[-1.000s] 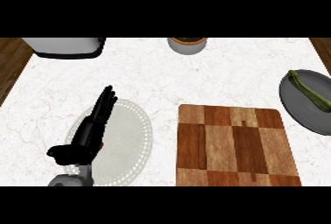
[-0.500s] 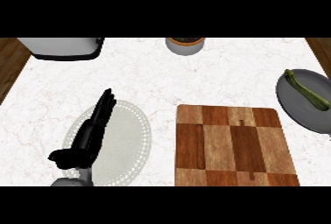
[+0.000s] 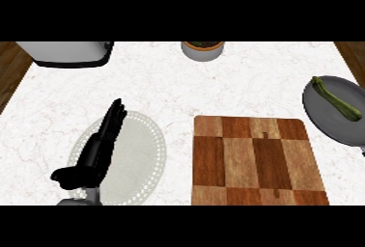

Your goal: Pick the squash from the cutting board and place it in the pan

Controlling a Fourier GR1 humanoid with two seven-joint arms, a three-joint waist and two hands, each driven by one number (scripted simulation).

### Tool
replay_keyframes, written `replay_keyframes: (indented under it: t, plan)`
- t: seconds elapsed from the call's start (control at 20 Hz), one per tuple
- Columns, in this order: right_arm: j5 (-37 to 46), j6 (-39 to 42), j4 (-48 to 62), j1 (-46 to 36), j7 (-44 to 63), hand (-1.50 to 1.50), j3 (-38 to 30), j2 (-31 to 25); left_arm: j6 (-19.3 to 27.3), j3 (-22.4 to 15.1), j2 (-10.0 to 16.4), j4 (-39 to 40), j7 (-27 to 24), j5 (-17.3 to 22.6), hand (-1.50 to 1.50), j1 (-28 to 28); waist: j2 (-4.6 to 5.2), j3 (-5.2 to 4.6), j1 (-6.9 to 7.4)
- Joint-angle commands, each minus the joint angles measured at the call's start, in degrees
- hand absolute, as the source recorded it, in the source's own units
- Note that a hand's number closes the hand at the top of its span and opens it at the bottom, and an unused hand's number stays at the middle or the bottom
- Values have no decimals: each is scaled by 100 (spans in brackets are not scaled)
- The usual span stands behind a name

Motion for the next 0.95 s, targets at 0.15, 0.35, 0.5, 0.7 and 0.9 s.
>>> replay_keyframes:
  t: [0.15, 0.35, 0.5, 0.7, 0.9]
  plan:
    - [-222, -202, -462, 416, -24, -150, 418, 247, -260, 498, 231, 323, 136, 260, 0, -521, -7, -5, -32]
    - [-175, -395, 0, 401, -264, -150, 503, -24, 157, -100, -137, 306, 20, -54, 0, -310, 5, 3, -2]
    - [-424, -431, -562, 412, 174, -150, 690, 173, 126, 198, -134, 410, 303, -76, 0, -660, -6, -4, -30]
    - [-401, -642, -213, 337, -107, -150, 817, 97, -279, 390, 139, 285, -166, 182, 0, -110, 2, 2, 9]
    - [-464, -1221, -992, 646, 74, -150, 967, 432, -90, 257, 24, 348, 184, 36, 0, -416, -8, -5, -33]
